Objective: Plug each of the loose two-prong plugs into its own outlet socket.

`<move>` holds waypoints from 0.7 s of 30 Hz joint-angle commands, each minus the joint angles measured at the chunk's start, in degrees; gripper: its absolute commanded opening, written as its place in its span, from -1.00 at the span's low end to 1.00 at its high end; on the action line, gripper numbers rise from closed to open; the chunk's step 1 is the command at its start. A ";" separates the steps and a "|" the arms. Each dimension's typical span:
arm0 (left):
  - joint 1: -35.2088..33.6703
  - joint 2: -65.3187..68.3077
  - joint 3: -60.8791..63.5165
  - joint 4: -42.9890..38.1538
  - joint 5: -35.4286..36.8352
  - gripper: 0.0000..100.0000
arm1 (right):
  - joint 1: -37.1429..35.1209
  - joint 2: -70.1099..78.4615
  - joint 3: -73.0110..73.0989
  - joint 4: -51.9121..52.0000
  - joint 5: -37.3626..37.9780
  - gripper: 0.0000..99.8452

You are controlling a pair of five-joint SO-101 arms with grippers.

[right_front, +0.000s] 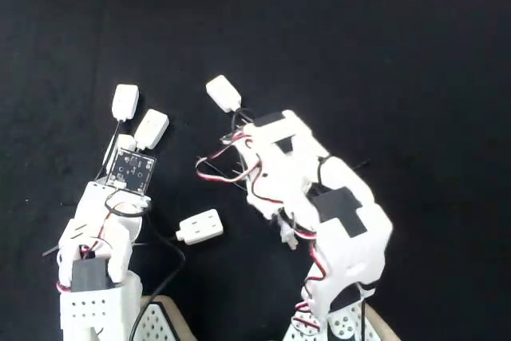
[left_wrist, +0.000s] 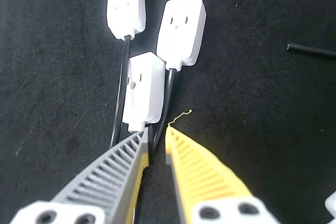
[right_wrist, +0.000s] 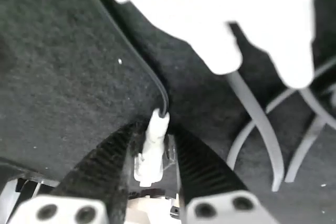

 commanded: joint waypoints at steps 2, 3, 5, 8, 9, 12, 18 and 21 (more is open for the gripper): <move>-0.22 -0.26 0.75 -1.05 -0.44 -0.87 | -2.55 4.26 -0.04 -0.88 0.00 -0.98; -0.22 -0.26 0.84 -1.23 -0.44 -0.87 | -2.55 4.26 0.04 -0.79 0.00 -0.98; -0.22 -0.26 0.84 -1.05 -0.44 -0.87 | -2.64 4.18 0.31 -0.79 -0.09 -0.98; -0.22 -0.18 0.84 -0.79 -0.44 -0.87 | -2.73 4.18 0.31 -0.70 -0.18 -0.98; -0.22 -0.18 0.84 -0.79 -0.44 -0.87 | -2.73 4.09 0.31 -0.79 -0.18 -0.98; -0.13 -0.18 0.84 -0.79 -0.44 -0.87 | -2.73 4.00 0.31 -0.79 -0.18 -0.98; -0.13 -0.18 0.84 -0.79 -0.44 -0.87 | -2.46 -4.44 4.53 -3.25 0.00 -0.98; -0.13 -0.18 0.84 -0.79 -0.44 -0.87 | -2.55 -16.84 10.15 -4.04 0.00 -0.98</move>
